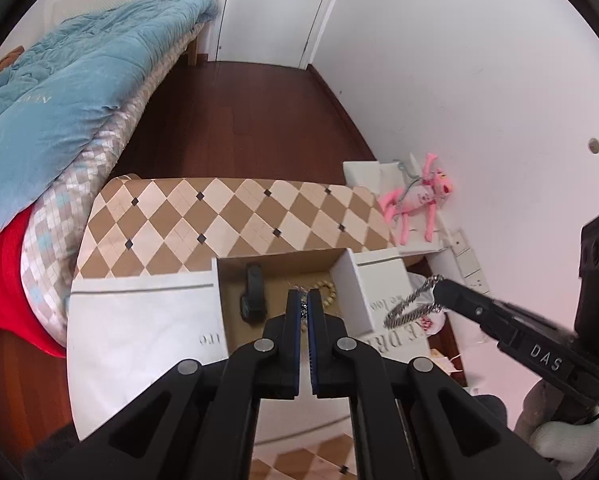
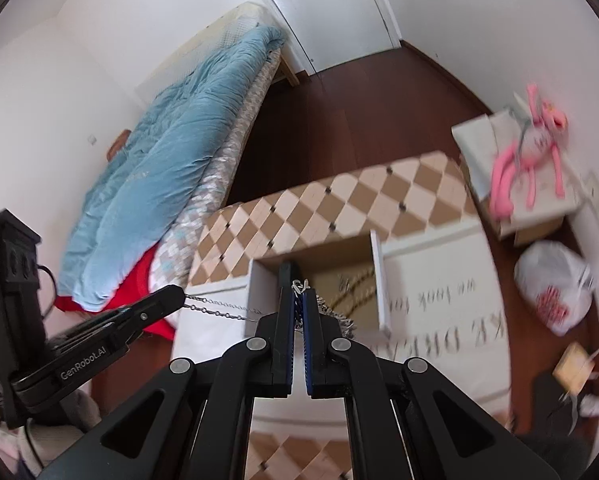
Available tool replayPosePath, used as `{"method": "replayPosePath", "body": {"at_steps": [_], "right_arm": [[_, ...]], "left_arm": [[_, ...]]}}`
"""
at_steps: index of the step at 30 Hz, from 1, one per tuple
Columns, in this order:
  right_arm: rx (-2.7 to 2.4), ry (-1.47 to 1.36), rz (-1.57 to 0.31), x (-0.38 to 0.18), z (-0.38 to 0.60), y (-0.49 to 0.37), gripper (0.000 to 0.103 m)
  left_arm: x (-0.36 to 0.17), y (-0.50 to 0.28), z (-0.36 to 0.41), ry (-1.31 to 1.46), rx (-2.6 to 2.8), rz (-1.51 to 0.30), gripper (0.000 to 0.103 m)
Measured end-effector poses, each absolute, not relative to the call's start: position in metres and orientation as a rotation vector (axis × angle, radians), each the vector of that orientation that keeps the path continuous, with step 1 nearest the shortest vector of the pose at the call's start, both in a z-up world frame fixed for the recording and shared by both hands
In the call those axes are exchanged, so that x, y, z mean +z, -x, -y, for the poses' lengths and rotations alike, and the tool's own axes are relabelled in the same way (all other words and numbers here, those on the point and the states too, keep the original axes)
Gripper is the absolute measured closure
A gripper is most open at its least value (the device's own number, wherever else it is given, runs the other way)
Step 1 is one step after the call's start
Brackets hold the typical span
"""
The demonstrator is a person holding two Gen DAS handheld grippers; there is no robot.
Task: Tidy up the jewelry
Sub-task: 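Lower both chains into the white box and open both tools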
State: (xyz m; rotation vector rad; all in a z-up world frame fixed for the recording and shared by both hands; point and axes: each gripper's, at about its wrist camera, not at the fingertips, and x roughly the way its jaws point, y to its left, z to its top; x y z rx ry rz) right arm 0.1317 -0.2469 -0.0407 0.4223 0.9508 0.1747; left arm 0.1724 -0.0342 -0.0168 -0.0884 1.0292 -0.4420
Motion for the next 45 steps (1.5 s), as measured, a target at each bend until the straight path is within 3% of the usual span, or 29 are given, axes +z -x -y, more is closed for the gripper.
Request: {"method": "replayPosePath", "body": {"at_steps": [8,19,20,22,23,24,28,30,31,32,36,38,40,45], "right_arm": [[0.151,-0.381,-1.068,-0.076,0.245,-0.189,0.099],[0.16,-0.316,-1.169,-0.108,0.236,-0.229,0.099],[0.172,-0.307,-1.188,-0.111,0.234,-0.23,0.099],[0.187,-0.281,-1.269,-0.125,0.228,-0.228,0.099],[0.181,-0.256,-1.299,-0.131,0.225,-0.227,0.099],[0.172,-0.231,-1.317,-0.136,0.224,-0.225,0.098],[0.14,-0.195,-1.326,-0.139,0.225,-0.215,0.097],[0.116,-0.165,-1.296,-0.132,0.227,-0.211,0.084],[0.107,-0.155,-1.281,-0.127,0.227,-0.209,0.068],[0.102,-0.14,-1.274,-0.124,0.227,-0.208,0.054],[0.055,-0.065,-1.255,-0.122,0.224,-0.199,0.036],[0.04,-0.048,-1.259,-0.128,0.222,-0.195,0.013],[0.02,-0.034,-1.267,-0.136,0.221,-0.19,0.001],[-0.02,-0.023,-1.264,-0.15,0.219,-0.179,0.001]], "left_arm": [[-0.073,-0.216,0.033,0.084,-0.391,-1.166,0.102],[-0.102,-0.233,0.034,0.076,-0.292,-1.274,0.097],[-0.105,-0.234,0.034,0.055,-0.256,-1.281,0.093],[-0.107,-0.234,0.035,0.023,-0.221,-1.277,0.071],[-0.107,-0.233,0.034,0.018,-0.209,-1.258,0.045],[-0.106,-0.231,0.033,0.009,-0.187,-1.241,0.026],[-0.104,-0.228,0.026,-0.007,-0.136,-1.194,0.018],[-0.105,-0.228,0.023,0.0,-0.131,-1.199,0.004],[-0.104,-0.226,0.021,0.0,-0.128,-1.195,0.002],[-0.104,-0.226,0.02,-0.005,-0.12,-1.193,0.001],[-0.102,-0.216,0.018,-0.032,-0.096,-1.168,0.001],[-0.103,-0.21,0.019,-0.042,-0.092,-1.164,0.001],[-0.105,-0.203,0.021,-0.059,-0.093,-1.161,0.001],[-0.109,-0.191,0.025,-0.077,-0.096,-1.163,0.001]]}}
